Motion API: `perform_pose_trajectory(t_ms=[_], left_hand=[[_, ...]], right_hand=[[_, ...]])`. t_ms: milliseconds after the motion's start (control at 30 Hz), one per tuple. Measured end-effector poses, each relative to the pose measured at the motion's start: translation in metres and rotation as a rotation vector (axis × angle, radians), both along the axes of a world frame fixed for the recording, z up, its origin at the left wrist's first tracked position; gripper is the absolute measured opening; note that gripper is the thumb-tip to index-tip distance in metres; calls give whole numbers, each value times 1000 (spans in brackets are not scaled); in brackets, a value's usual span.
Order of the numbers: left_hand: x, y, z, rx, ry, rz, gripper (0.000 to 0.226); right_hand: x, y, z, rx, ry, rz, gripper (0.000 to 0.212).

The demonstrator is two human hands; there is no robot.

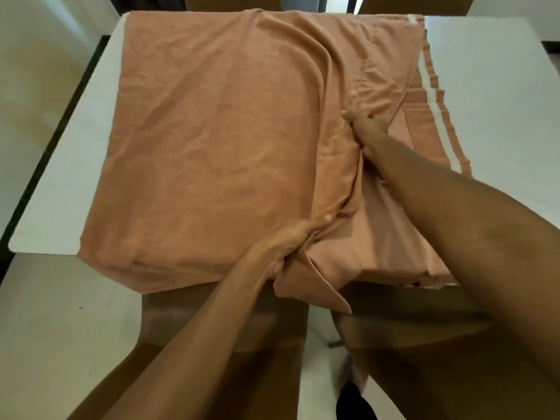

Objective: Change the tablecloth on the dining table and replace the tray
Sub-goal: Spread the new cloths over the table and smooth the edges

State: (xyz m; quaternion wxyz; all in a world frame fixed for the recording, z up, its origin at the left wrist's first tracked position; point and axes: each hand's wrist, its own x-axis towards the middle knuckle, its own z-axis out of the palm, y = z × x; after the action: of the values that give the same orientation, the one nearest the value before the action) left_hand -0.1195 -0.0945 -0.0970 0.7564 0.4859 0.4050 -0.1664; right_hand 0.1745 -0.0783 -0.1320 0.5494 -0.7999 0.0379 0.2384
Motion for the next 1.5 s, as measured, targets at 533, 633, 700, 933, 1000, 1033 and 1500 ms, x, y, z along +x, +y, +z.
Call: perform_pose_trajectory(t_ms=[533,633,700,933,1000,1033,1500], left_hand=[[-138,282,73,1484,129,1005,19],[-169,295,105,1701,178,923,9],[-189,293,97,1752,263,737,16],[-159,237,28,1367,462,173,33],[-156,203,18,1320,238,43,37],[-158,194,11,1263,222,36,39],[-121,215,-40,1337,318,-14,72]], right_hand=[[-153,323,142,563,60,541,30],[-176,359,171,661,28,540,29],[-185,363,165,710,126,616,20],[-184,318,47,411,132,304,20],[-177,300,22,257,-83,206,27],[-171,293,13,188,-158,180,27],[-160,328,11,75,-52,443,39]])
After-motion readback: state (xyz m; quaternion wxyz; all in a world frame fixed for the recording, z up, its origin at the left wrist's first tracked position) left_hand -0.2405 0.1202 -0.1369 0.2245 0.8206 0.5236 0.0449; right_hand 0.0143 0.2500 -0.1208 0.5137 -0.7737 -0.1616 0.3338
